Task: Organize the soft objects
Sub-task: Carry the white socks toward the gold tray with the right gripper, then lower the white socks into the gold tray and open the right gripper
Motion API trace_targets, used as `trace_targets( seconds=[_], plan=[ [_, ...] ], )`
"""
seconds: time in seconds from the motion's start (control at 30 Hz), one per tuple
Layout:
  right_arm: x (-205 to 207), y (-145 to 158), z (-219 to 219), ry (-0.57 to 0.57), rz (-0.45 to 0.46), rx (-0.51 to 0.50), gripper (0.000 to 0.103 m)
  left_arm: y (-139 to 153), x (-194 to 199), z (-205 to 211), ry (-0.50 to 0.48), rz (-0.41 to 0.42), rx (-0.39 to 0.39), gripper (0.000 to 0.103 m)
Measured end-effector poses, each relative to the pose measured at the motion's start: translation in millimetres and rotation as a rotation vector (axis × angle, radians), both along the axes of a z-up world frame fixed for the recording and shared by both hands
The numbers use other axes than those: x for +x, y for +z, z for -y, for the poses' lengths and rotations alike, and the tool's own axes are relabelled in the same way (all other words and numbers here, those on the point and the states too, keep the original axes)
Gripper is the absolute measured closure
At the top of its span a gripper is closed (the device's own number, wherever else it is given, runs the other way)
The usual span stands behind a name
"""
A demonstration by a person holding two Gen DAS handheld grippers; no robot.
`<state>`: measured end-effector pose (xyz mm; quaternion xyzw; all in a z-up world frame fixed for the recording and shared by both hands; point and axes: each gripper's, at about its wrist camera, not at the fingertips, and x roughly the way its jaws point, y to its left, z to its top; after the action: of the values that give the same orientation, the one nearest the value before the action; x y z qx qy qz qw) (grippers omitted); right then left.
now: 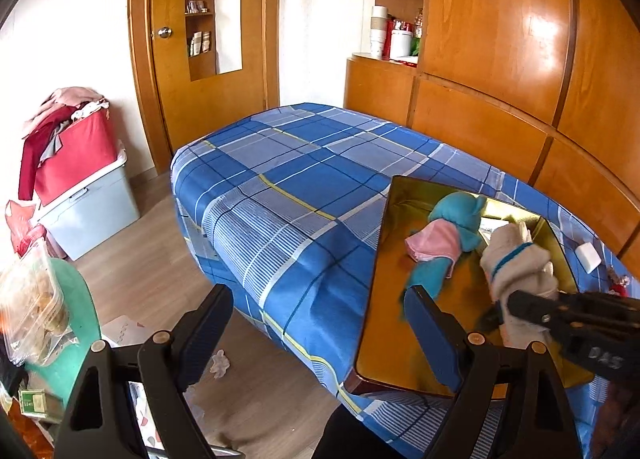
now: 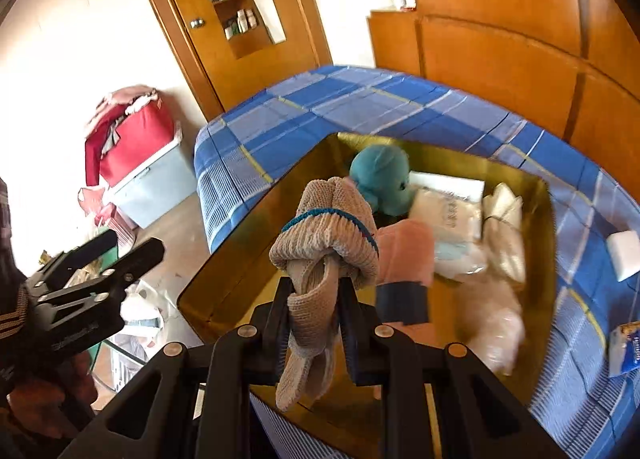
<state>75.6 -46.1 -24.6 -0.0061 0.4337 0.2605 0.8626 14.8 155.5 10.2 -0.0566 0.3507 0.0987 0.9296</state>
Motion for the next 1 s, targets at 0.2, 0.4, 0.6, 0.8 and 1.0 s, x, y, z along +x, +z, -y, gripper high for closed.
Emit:
trace_targets(
  seconds=[0.2, 0.4, 0.6, 0.8, 1.0],
  plan=[
    [11, -18, -9, 0.000, -0.036, -0.048, 0.082, -5, 3, -2, 0.004, -0.014, -0.007, 0.015],
    [29, -41, -12, -0.033, -0.087, -0.090, 0.082, -7, 4, 0, -0.005, -0.019, -0.012, 0.015],
    [34, -55, -13, -0.053, -0.108, -0.128, 0.082, -11, 5, 2, -0.007, -0.030, -0.010, 0.015],
    [53, -59, -3, -0.098, -0.166, -0.069, 0.079, -12, 4, 7, -0.018, -0.035, -0.004, 0.015],
    [49, -55, 4, -0.109, -0.187, -0.024, 0.069, -11, 1, 12, -0.031, -0.036, 0.011, 0.015]
  ],
)
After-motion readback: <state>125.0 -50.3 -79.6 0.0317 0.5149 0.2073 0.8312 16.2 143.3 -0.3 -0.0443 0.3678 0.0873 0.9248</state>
